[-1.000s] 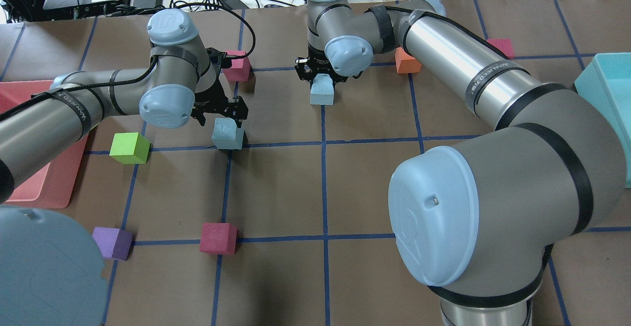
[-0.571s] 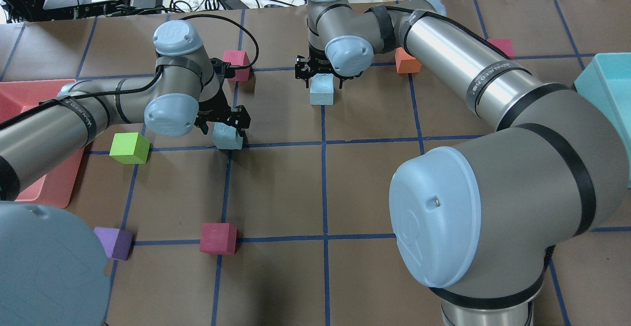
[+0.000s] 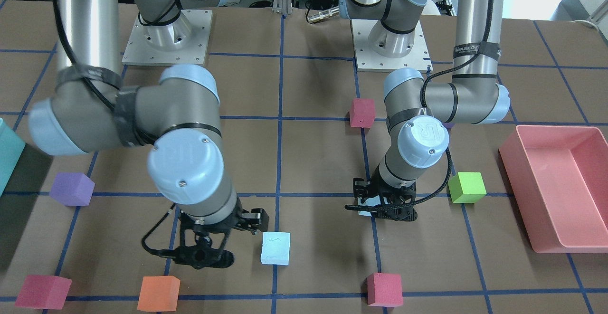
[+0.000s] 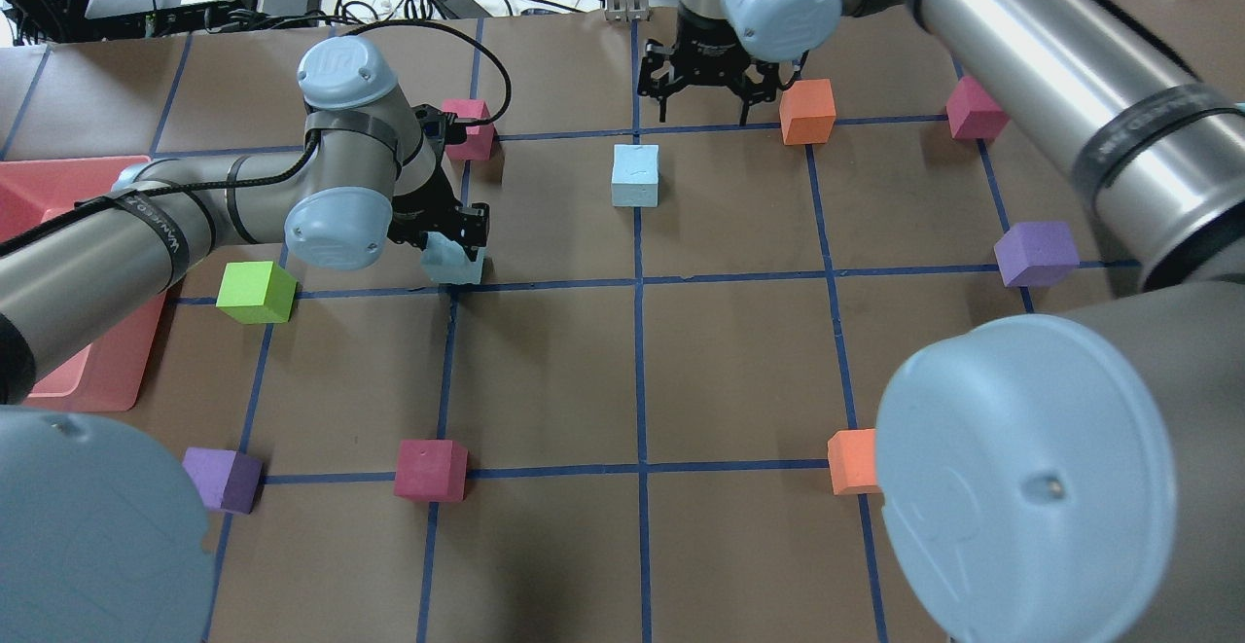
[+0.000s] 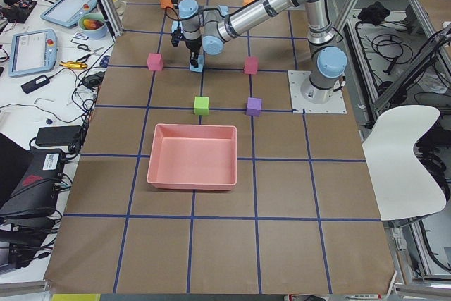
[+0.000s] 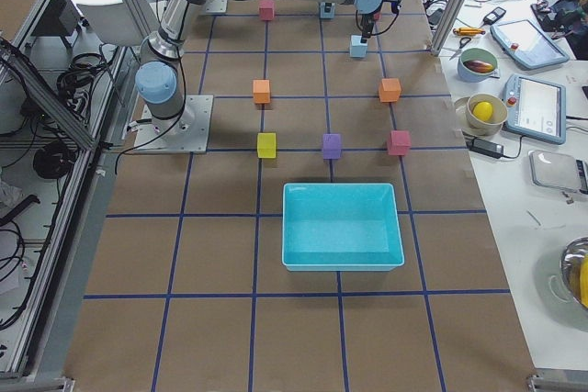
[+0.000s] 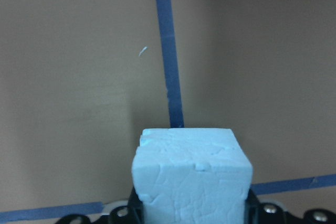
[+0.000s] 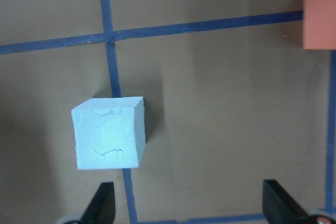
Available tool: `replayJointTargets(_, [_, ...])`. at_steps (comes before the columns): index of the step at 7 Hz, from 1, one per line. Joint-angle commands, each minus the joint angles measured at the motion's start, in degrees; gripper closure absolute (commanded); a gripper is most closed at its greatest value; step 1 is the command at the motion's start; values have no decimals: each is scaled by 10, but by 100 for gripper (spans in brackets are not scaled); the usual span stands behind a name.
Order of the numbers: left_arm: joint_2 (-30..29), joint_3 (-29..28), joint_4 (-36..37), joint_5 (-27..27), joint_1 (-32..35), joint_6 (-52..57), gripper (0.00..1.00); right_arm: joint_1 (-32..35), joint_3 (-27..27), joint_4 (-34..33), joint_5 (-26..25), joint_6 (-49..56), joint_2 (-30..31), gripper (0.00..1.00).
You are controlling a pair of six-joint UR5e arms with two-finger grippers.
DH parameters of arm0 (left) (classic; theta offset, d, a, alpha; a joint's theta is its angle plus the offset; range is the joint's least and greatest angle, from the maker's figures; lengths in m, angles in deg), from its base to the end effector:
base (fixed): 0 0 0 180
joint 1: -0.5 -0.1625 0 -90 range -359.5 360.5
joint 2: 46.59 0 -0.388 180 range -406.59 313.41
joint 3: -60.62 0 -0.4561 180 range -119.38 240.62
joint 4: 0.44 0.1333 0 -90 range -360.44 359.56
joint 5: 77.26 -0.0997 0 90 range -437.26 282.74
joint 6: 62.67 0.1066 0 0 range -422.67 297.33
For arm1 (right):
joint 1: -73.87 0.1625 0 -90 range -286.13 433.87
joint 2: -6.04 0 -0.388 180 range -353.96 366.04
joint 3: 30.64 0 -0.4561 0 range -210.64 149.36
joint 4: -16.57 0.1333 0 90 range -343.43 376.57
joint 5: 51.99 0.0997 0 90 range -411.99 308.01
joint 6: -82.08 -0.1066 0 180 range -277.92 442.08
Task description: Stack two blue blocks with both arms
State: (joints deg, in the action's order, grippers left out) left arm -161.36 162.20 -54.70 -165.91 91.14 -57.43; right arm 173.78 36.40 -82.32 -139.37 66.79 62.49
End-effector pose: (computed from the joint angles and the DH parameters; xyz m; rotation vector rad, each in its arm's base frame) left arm -0.1428 -0.6269 0.1368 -0.1597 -3.1135 -0.0151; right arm 0.2668 -0.7242 0.2926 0.1467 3.0994 0.0604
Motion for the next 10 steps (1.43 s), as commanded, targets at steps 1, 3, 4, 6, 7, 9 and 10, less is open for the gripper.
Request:
replayJointTargets(1, [2, -87, -78, 12, 23, -55, 100, -52, 62, 57, -2, 61, 97, 0])
replayJointTargets(3, [-32, -232, -173, 15, 70, -137, 100, -80, 197, 49, -4, 88, 215, 0])
replayJointTargets(4, [-59, -279, -177, 14, 96, -159, 100, -87, 255, 46, -4, 88, 273, 0])
replayJointTargets(6, [-108, -337, -176, 7, 139, -211, 100, -87, 270, 55, -9, 84, 321, 0])
replayJointTargets(7, [-121, -340, -172, 5, 149, -230, 100, -89, 271, 56, -16, 86, 335, 0])
replayJointTargets(9, [-135, -347, -164, 5, 154, -248, 100, -89, 276, 56, -20, 97, 339, 0])
replayJointTargets(10, [-144, -349, -146, 8, 159, -248, 100, -92, 274, 55, -20, 118, 336, 0])
